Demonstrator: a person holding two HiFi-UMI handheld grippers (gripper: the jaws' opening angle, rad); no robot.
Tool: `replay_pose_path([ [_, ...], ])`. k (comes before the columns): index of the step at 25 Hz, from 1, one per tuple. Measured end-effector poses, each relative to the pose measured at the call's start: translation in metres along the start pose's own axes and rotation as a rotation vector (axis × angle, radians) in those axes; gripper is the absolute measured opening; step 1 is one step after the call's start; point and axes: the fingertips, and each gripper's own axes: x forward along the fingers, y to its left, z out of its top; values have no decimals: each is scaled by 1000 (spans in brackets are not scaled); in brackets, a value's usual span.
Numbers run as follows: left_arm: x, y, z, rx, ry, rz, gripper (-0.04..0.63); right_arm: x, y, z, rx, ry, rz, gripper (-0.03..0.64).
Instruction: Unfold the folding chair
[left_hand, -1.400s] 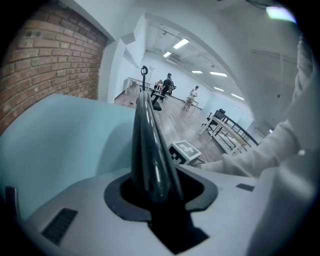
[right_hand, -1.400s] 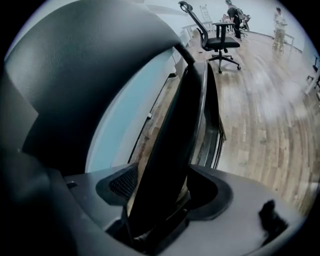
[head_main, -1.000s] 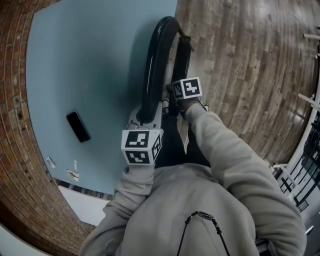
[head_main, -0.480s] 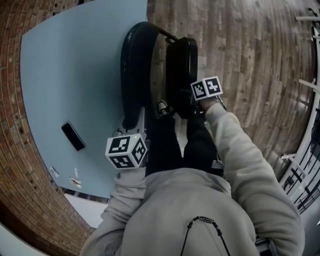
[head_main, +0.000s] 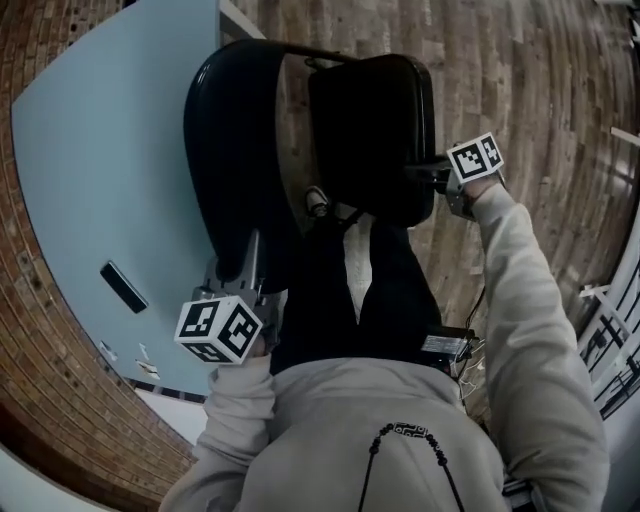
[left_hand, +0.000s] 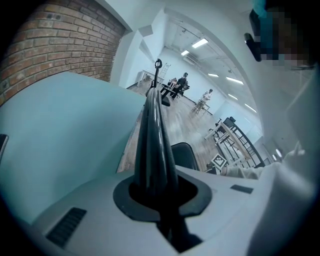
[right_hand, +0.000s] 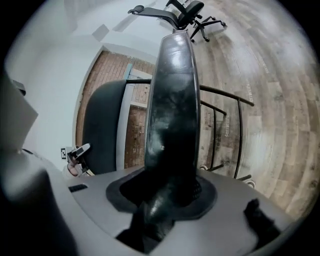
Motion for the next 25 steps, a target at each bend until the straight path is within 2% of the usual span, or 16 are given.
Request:
replay_pose_path([
  [3,15,-14,-8,-17,9,-2,54,-24,-34,-7,-14,-5,74,135],
  [6,28,-22,-18,-48,26,-8,54,-43,-68,-17,-27,-16,190,135],
  [10,48,-39,-35,-13,65,-6,55,-67,-115,-25,-53,-41,322,135],
  [13,70,-55,-51,-41,98,-19,55,-88,-155,-38,-69,-72,407,135],
  [18,95,-75,-63,-50,112,-44,54,-108,-214,-50,-80,-78,508,135],
  [25,132,-85,-84,-103,113,-62,54,-122,-291,-63,-88,-104,612,143],
])
